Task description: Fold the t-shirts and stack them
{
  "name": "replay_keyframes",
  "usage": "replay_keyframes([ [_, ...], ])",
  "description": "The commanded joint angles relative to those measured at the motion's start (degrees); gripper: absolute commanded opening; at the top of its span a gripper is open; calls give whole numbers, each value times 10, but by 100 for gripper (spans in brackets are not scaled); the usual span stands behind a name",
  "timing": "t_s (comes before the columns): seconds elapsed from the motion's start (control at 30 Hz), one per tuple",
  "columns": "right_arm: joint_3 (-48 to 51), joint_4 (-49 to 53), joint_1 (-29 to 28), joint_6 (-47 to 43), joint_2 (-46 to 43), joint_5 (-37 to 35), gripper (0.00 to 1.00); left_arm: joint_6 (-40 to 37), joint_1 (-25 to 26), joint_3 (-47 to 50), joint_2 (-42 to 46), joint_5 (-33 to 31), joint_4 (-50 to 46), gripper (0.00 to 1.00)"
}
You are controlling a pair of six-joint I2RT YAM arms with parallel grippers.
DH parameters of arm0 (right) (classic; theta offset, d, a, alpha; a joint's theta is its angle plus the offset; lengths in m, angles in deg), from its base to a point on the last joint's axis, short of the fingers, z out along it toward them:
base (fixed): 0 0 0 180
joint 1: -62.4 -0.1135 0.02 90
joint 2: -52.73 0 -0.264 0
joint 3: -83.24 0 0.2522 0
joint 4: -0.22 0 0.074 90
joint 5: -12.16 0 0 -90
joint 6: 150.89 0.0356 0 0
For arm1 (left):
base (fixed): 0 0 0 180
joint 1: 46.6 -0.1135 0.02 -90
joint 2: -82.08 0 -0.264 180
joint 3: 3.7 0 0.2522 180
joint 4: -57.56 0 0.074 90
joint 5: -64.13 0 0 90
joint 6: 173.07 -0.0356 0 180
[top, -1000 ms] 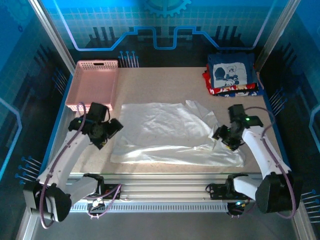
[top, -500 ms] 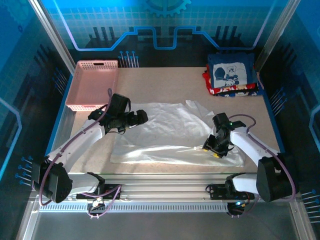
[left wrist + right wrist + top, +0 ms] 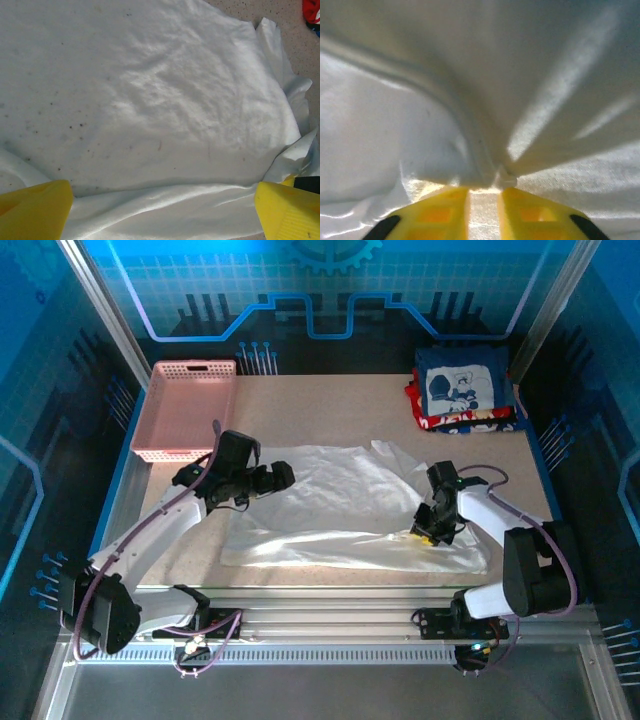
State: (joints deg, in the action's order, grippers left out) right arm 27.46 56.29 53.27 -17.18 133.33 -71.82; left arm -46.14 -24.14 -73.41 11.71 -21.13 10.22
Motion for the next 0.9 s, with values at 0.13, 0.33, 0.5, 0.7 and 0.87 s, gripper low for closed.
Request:
replay_keyframes([
  [0.13,-40,1,8,-21,12,4,11,-5,4,15,17,-9,5,94],
  [0.33,-77,-14,0,-31,49,21,1,0,4,30,16,-1,18,94],
  [0.5,-138,-33,-23,-41,108,44,0,3,4,44,15,6,25,94],
  [0.7,-228,-26,-55,-51,191,69,11,3,4,54,14,8,24,94],
  [0.87,-251,-42,-61,-64,203,121,29,3,3,65,18,5,22,95],
])
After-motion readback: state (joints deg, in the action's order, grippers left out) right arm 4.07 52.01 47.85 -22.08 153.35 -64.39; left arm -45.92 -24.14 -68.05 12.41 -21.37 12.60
